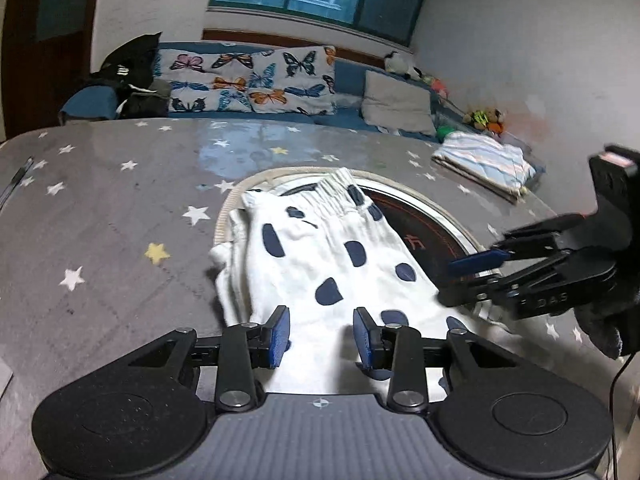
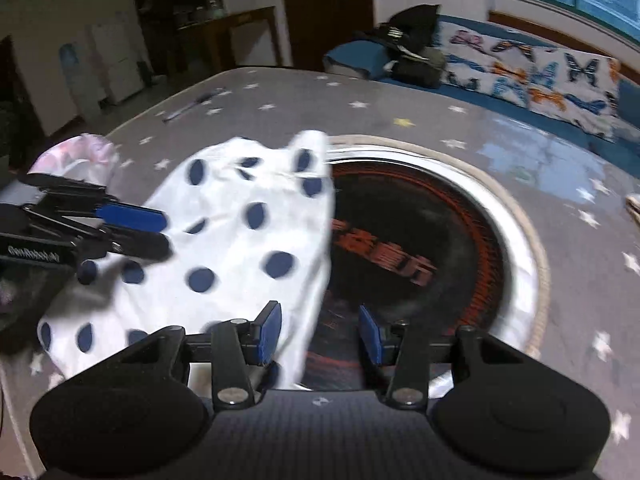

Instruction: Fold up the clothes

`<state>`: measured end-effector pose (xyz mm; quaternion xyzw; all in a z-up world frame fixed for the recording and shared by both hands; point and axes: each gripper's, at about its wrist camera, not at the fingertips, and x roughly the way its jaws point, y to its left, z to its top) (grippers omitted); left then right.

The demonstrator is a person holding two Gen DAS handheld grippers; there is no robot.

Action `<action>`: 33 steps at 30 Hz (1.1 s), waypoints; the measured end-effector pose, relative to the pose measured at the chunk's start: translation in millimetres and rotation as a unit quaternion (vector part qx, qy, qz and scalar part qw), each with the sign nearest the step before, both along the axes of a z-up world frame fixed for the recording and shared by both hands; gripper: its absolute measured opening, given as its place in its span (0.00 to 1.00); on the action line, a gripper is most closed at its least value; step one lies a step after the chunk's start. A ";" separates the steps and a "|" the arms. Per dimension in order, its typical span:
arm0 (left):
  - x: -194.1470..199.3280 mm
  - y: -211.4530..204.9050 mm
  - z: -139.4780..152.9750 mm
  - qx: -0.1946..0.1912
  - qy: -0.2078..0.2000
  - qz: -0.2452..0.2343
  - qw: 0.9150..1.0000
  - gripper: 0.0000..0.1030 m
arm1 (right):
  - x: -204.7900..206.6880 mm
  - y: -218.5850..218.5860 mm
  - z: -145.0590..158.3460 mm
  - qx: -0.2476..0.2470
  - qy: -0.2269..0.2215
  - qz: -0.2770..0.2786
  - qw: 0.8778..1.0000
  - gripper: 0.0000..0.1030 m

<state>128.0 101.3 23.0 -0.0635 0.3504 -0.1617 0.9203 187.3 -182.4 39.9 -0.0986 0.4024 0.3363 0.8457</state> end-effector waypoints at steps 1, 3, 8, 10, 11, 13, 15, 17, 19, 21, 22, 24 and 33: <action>-0.8 0.9 0.4 0.001 -0.002 0.003 1.000 0.38 | -0.9 -4.9 1.9 0.001 -0.002 -0.006 1.000 0.41; -6.1 0.7 3.3 0.001 -0.007 0.008 1.000 0.38 | -2.6 -14.8 5.7 0.002 -0.007 -0.017 1.000 0.41; -22.7 -13.7 13.6 0.004 -0.031 -0.003 1.000 0.38 | -23.5 -19.4 20.1 0.045 0.002 0.002 0.999 0.41; -27.1 -21.5 12.8 0.016 -0.036 -0.009 0.999 0.38 | -34.6 -12.7 21.1 0.051 0.001 0.017 0.999 0.41; -29.0 -25.3 11.9 0.023 -0.039 -0.011 0.999 0.38 | -39.2 -9.3 20.4 0.056 0.003 0.024 0.998 0.41; -30.3 -29.2 7.3 0.033 -0.036 -0.014 0.999 0.38 | -46.4 -2.3 15.3 0.055 0.007 0.035 0.998 0.39; -29.8 -26.9 1.8 0.037 -0.030 -0.006 0.999 0.38 | -50.5 2.3 7.9 0.043 0.008 0.037 0.998 0.37; -29.2 -22.8 -3.7 0.037 -0.023 0.004 0.999 0.38 | -49.9 0.8 -1.2 0.032 0.012 0.025 0.999 0.36; -30.9 -19.0 -6.0 0.032 -0.023 0.006 0.999 0.38 | -48.2 -5.1 -5.8 0.028 0.016 0.010 0.999 0.35; -33.3 -16.8 -6.9 0.031 -0.025 0.007 0.999 0.38 | -48.5 -13.2 -2.2 0.032 0.011 0.001 0.999 0.35; -34.9 -16.5 -6.4 0.030 -0.026 0.007 0.999 0.38 | -48.7 -17.2 -0.4 0.034 0.009 -0.004 0.999 0.35; -38.1 -16.6 -2.7 0.029 -0.031 0.007 0.999 0.39 | -49.0 -25.2 3.3 0.039 0.004 -0.013 0.999 0.35; -57.2 -24.5 4.2 0.033 -0.046 -0.002 0.998 0.41 | -52.4 -4.5 19.1 0.075 -0.025 0.017 0.997 0.35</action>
